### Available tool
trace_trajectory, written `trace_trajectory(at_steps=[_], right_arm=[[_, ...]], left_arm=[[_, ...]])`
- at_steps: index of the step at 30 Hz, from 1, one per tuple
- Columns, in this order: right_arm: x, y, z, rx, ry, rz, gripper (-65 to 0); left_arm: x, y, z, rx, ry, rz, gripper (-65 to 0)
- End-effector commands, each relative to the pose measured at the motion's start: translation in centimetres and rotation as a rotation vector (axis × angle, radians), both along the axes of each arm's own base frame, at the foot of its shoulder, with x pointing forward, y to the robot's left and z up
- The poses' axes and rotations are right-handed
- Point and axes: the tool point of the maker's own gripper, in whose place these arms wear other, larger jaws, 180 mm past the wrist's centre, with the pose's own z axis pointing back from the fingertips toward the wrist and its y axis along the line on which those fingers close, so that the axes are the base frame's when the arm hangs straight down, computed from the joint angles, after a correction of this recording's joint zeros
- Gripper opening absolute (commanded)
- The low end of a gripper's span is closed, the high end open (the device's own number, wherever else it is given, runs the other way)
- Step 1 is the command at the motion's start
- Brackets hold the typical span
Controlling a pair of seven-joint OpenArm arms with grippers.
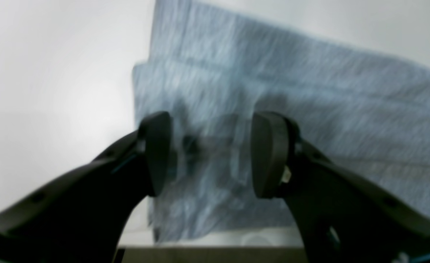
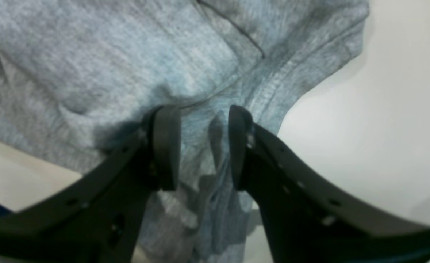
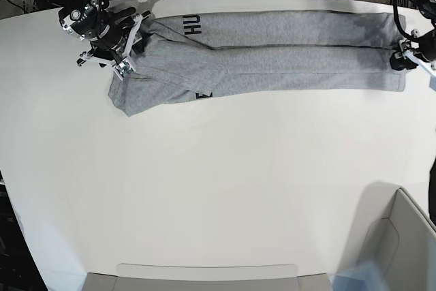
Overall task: Fold the T-shirt properly
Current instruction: 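Grasp the shirt's end with the left gripper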
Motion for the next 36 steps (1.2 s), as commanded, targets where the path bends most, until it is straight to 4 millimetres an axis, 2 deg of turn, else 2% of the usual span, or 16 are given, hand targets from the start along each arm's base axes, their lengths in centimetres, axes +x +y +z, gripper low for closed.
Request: trace_trajectory(at_steps=[1,7,13,17,22,28,33,36], right_arm=[[0.4,-0.2,0.3,0.001,-0.018,0.003,-43.0],[0.3,-0.1,0.2,0.003,-0.014,0.005,-43.0],[0.3,-0.1,0.2,0.003,-0.013,0.007,-43.0],[0.3,-0.4,0.2,-0.009,-0.012,0.013,-43.0],[0.6,-0.5,0.1,-0.006,-0.012,0.010,-43.0],[0.6,-0.5,0.0,-0.007,-0.009,0.010,-43.0],[0.6,-0.5,0.0,-0.007,-0.009,0.010,-43.0],[0.7,-0.5,0.1,-0.008,-0.011,0.010,-43.0]], left_arm=[[1.0,1.2,1.5,0.035,-0.040,-0.005,-30.1],[-1.8,2.7,-1.1,0.060,0.099,0.043,-30.0],[-3.4,4.2,-3.1,0.102,0.157,0.088,-29.8],[-3.9,4.0,-4.3,0.073,0.164,0.108,-29.7],[-1.7,2.9,-4.4,0.062,0.146,0.063,-29.7],[-1.3,2.9,-4.2,0.063,0.138,0.061,-29.7],[-1.1,1.8,-5.0,0.058,0.165,0.012,-30.0],[-1.5,2.5,-4.6,0.067,0.160,0.032,-30.0]])
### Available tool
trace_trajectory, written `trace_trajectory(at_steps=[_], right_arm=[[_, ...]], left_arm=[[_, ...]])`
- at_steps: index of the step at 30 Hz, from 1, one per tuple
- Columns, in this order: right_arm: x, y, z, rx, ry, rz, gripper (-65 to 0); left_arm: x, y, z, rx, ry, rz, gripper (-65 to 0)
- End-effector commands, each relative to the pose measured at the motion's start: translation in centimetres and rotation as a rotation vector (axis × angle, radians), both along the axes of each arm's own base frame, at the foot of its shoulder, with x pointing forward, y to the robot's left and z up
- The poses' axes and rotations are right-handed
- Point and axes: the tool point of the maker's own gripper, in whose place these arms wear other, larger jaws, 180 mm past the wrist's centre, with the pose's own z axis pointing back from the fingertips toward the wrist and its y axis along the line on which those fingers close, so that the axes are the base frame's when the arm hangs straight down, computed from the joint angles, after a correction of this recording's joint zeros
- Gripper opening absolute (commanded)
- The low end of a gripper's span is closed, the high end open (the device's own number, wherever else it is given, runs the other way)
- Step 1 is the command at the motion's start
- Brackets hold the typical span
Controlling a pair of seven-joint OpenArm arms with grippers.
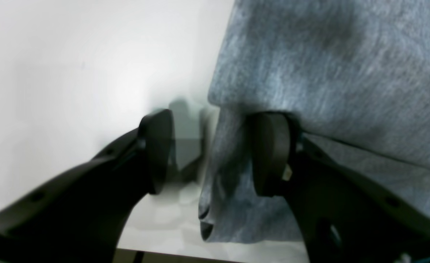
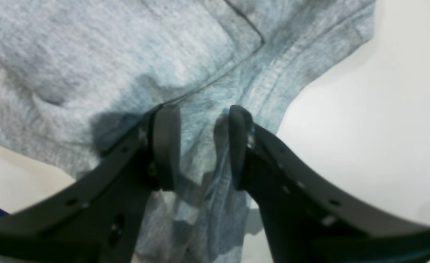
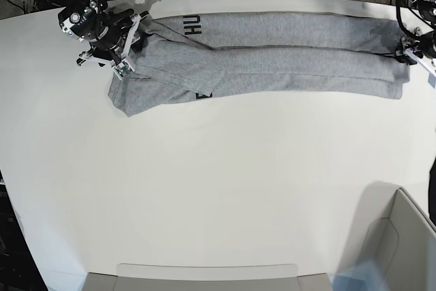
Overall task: Fold the T-shirt properly
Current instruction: 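Grasp the shirt's end with the left gripper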
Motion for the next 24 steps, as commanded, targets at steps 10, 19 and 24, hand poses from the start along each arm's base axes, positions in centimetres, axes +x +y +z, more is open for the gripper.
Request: trace_trajectory(at_steps=[10,19,24], right_arm=[[0.9,0.0,0.9,0.002,-0.038,0.008,-43.0],[0.7,-0.2,0.8,-0.001,-0.034,0.004,-43.0],[0.7,-0.1,0.8,-0.001,-0.034,0.006,-43.0]], left_arm=[[0.9,1.8,5.4,0.036,-0.066,-0.019,-30.0],[3.2,1.6,6.7,0.058,-0.113,-0.034,-30.0],[2.2,2.3,3.7,0.046,-0.034,0.025,-29.8]])
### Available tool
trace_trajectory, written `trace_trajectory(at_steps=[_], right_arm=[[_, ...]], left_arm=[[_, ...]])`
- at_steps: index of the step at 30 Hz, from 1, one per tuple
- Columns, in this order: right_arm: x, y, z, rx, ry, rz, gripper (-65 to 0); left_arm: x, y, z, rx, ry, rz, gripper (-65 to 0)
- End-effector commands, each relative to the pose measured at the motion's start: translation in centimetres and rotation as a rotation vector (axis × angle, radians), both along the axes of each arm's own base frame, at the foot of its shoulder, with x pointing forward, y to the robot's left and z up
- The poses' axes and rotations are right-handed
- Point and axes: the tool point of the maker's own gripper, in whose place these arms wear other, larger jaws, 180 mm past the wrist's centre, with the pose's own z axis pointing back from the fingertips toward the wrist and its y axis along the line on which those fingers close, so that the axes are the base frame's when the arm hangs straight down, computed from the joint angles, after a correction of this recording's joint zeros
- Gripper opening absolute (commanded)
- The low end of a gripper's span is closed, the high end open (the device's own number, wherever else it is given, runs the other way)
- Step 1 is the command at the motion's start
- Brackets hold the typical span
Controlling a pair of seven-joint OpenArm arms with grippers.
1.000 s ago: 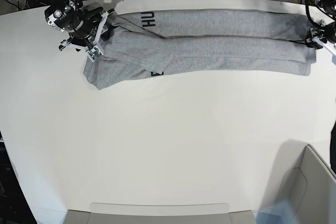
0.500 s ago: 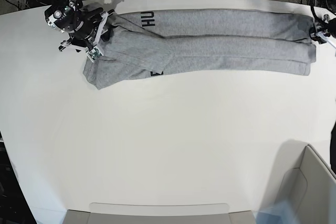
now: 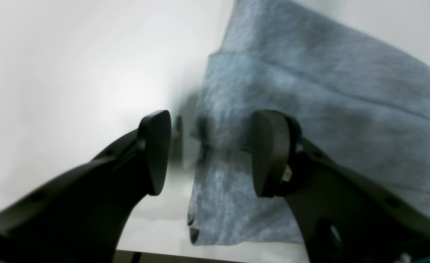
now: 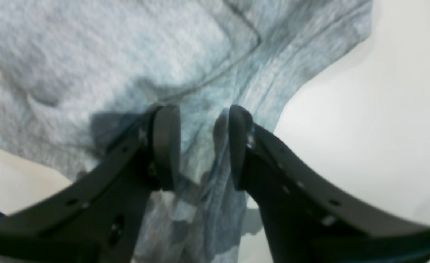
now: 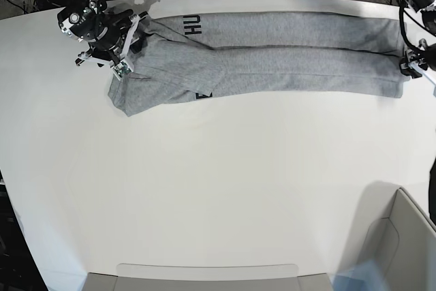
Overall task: Fold the T-shirt properly
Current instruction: 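Grasp the shirt's end with the left gripper, then lift the strip end with the left gripper and fold it toward the right gripper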
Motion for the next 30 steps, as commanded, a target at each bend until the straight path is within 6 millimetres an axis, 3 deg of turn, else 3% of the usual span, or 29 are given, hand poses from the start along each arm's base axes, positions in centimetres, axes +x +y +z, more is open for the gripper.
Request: trace_trajectory(at_steps=[1,6,10,14,17,21,25,28,30], right_arm=[[0.6,0.0,0.8,0.003,-0.033,0.010,-43.0],[0.7,0.1,0.8,0.003,-0.034,0.011,-43.0],[0.7,0.1,0.8,0.002,-0.036,0.011,-43.0],[0.7,0.1,0.8,0.001,-0.033,0.011,-43.0],[0.6,0.0,0.7,0.000,-0.031,0.010,-43.0],[0.7,0.0,0.8,0.000,-0.035,0.008,-43.0],[0.9,0.1,0.9,0.001,-0.039,0.011,-43.0],[1.3,0.2,1.1,0.004,-0.049,0.012,-43.0],[1.3,0.3,1.2,0.005,-0.051,0.011,-43.0]], left_arm=[[1.1,0.8,0.9,0.017,-0.034,-0.008,-29.8],[2.0,-1.8,-1.6,-0.048,-0.027,-0.071,-29.8],[1.2,-3.2,-4.0,-0.095,0.020,-0.088,-29.8],[0.0,-4.8,-5.2,-0.140,0.053,-0.117,-30.0],[-1.0,-6.6,-4.4,-0.178,0.011,-0.169,-30.6],[-2.6,-7.8,-3.2,-0.155,0.023,-0.255,-38.8],[-3.2,-8.0,-3.4,-0.155,0.045,-0.269,-49.7],[-3.5,-8.1,-3.9,-0.171,0.060,-0.257,-62.1],[-3.4,-7.9,-4.4,-0.190,0.063,-0.226,-65.0]])
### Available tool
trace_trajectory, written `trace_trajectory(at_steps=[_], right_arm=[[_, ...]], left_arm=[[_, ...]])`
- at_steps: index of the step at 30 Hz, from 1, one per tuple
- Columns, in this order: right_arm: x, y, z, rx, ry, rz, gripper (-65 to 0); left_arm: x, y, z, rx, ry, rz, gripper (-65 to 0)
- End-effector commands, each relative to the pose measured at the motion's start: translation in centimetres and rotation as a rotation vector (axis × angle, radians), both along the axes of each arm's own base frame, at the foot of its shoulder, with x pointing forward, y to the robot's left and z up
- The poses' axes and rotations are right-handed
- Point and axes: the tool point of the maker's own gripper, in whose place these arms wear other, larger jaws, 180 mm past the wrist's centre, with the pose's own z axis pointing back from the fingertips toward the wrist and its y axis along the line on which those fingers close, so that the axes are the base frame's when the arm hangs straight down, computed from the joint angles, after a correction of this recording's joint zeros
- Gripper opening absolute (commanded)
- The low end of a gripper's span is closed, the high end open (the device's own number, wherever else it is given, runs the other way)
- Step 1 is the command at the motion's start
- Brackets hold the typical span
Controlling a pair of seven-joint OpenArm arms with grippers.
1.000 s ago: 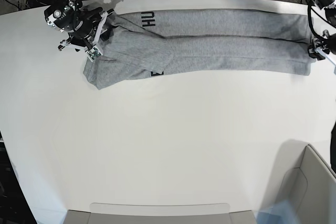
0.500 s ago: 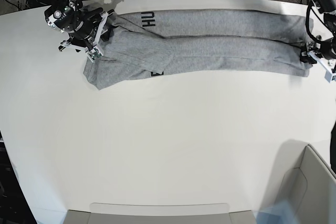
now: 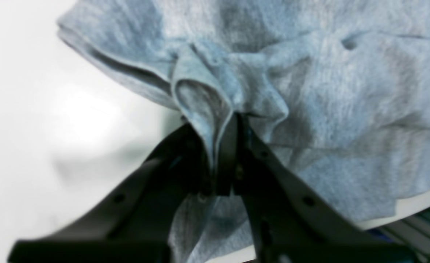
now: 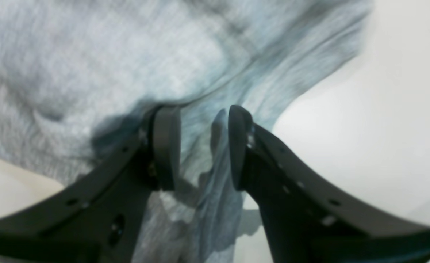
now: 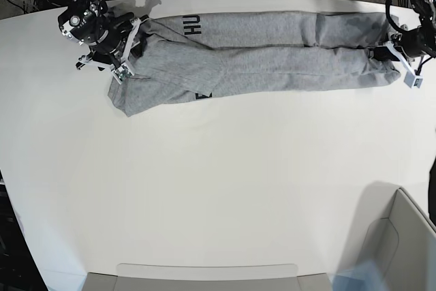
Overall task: Fold the T-shirt properly
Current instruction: 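Lift the strip end with the left gripper and fold it toward the right gripper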
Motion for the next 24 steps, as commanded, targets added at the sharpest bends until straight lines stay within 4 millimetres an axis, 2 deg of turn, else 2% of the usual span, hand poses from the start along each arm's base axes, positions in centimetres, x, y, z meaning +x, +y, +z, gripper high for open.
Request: trace_trajectory(at_steps=[1,3,6,10,13,18,21,24], right_arm=[[0.5,0.0,0.7,0.000,-0.029,0.007,-43.0],[0.5,0.0,0.7,0.000,-0.029,0.007,-43.0],[0.4,-0.1,0.7,-0.003,-0.026,0.007,-43.0],[0.3,-0.3,0.7,-0.005,-0.025,0.003,-43.0],[0.0,-0.2,0.5,-0.002,-0.019,0.001,-43.0],[-0.3,-0.2,0.4,-0.003,-0.013,0.000,-43.0],[-0.3,-0.3,0.4,-0.006,-0.011,0.001,-43.0],[-0.4,-0.3,0.4,-0.004,-0.011,0.001,-43.0]], left_arm=[[-1.0,0.7,-1.0,0.030,0.079,0.003,-65.0],[-0.3,1.2,-1.1,0.018,0.075,0.032,-65.0],[0.1,3.3,-1.0,0.038,0.096,0.075,-65.0],[2.1,7.0,0.4,0.133,0.114,0.094,-65.0],[2.9,8.7,1.5,0.191,0.130,0.096,-65.0],[4.1,9.1,2.9,0.232,0.094,0.071,-65.0],[3.3,9.0,3.0,0.243,0.126,0.050,-65.0],[3.5,9.3,4.4,0.280,0.112,0.034,-65.0]])
